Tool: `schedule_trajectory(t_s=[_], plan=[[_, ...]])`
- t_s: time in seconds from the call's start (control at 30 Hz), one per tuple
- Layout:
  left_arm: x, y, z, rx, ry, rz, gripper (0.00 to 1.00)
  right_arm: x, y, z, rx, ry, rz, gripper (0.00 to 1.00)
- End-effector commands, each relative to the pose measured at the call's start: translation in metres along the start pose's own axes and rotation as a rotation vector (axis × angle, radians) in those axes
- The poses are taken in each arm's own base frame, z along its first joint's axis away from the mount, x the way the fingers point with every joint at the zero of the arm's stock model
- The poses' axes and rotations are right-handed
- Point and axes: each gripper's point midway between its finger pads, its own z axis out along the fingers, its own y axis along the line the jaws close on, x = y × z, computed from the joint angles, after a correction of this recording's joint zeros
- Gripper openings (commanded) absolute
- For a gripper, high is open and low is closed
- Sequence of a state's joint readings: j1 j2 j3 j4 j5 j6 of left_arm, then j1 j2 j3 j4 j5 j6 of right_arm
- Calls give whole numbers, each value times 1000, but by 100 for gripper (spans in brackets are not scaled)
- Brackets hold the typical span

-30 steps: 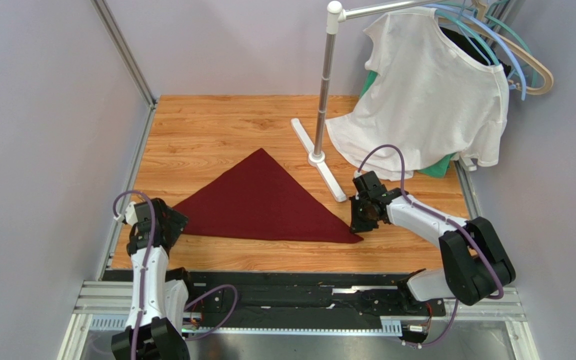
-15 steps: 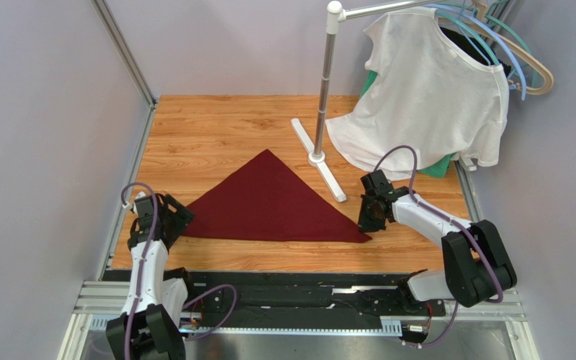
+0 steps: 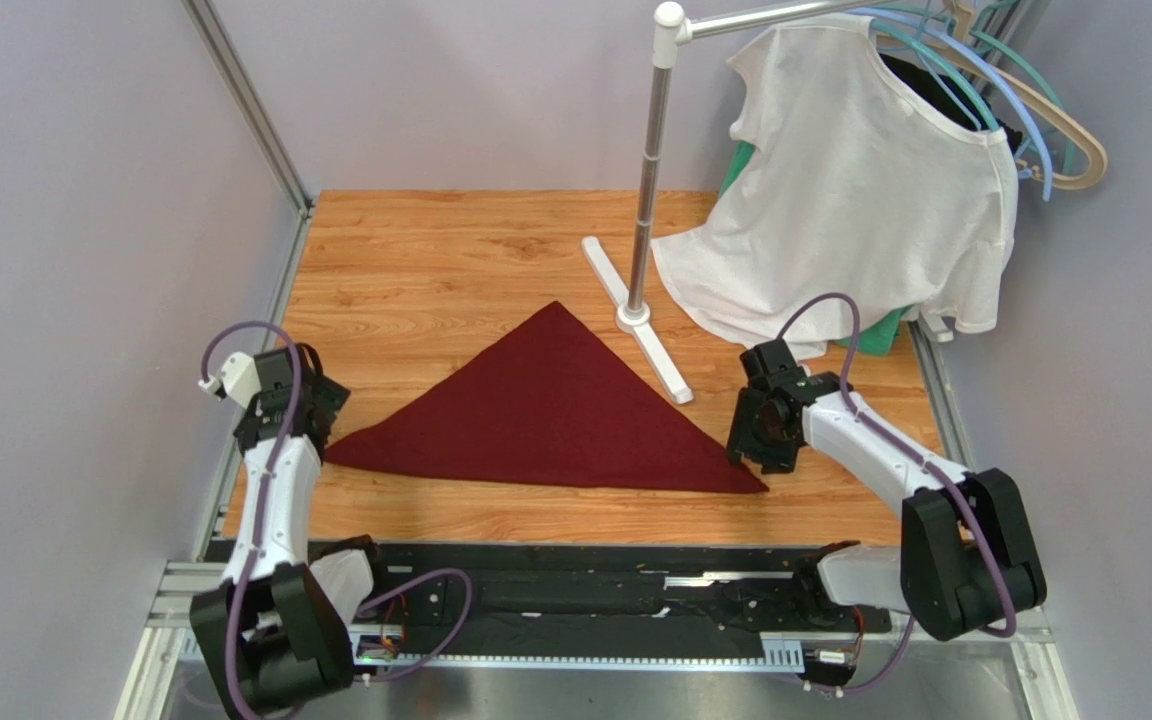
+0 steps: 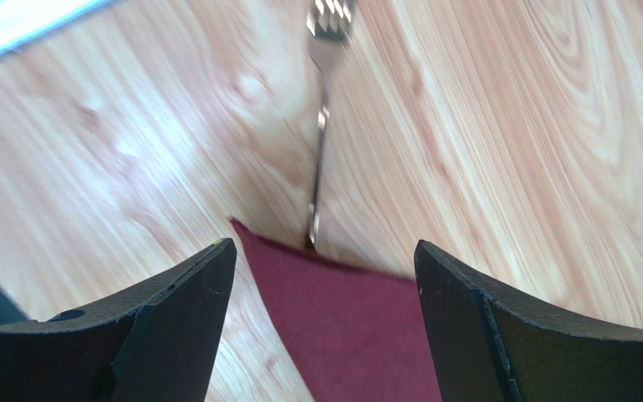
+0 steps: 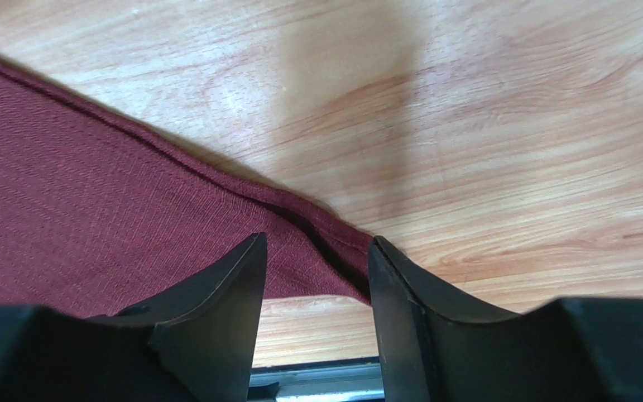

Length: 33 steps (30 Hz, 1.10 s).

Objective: Fold the napkin, place the utensils inside, and roll it up
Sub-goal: Pick up the fork at the center of the board.

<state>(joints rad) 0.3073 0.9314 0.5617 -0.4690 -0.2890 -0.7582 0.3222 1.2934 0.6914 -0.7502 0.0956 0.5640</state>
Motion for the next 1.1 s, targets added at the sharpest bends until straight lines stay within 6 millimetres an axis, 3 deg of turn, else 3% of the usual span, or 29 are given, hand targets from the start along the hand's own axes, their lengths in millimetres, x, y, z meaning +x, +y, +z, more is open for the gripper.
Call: schedule_trajectory(t_s=[0.0, 0.03, 0.1, 0.13, 0.2, 0.27, 0.43, 0.57, 0.77, 0.8, 0.9, 1.07], plan=[[-52, 0, 9, -151, -126, -68, 86, -24, 11, -26, -54, -86, -28, 53], [-45, 3, 22, -199, -73, -33, 81, -26, 15, -30, -73, -88, -35, 53], [-60, -3, 27, -255, -63, -40, 72, -33, 19, -39, -92, -107, -52, 53], [-50, 1, 39, -307, -12, -17, 70, -36, 21, -43, -105, -120, -57, 53], [-59, -5, 46, -328, -13, -14, 68, -41, 25, -52, -127, -136, -65, 52], [-59, 1, 57, -386, -21, 0, 59, -43, 28, -60, -142, -145, -71, 52], [-41, 1, 79, -405, 65, 59, 58, -47, 37, -80, -212, -186, -49, 52], [-20, 4, 84, -390, 118, 44, 57, -46, 45, -91, -273, -189, -50, 52], [-21, 1, 88, -372, 112, 46, 56, -46, 47, -102, -299, -208, -49, 52], [-18, 3, 92, -383, 126, 56, 46, -46, 48, -106, -312, -216, -47, 52], [-15, 3, 95, -391, 141, 63, 34, -44, 48, -109, -325, -224, -44, 52], [-14, 3, 98, -378, 134, 61, 25, -43, 50, -115, -353, -234, -44, 52]])
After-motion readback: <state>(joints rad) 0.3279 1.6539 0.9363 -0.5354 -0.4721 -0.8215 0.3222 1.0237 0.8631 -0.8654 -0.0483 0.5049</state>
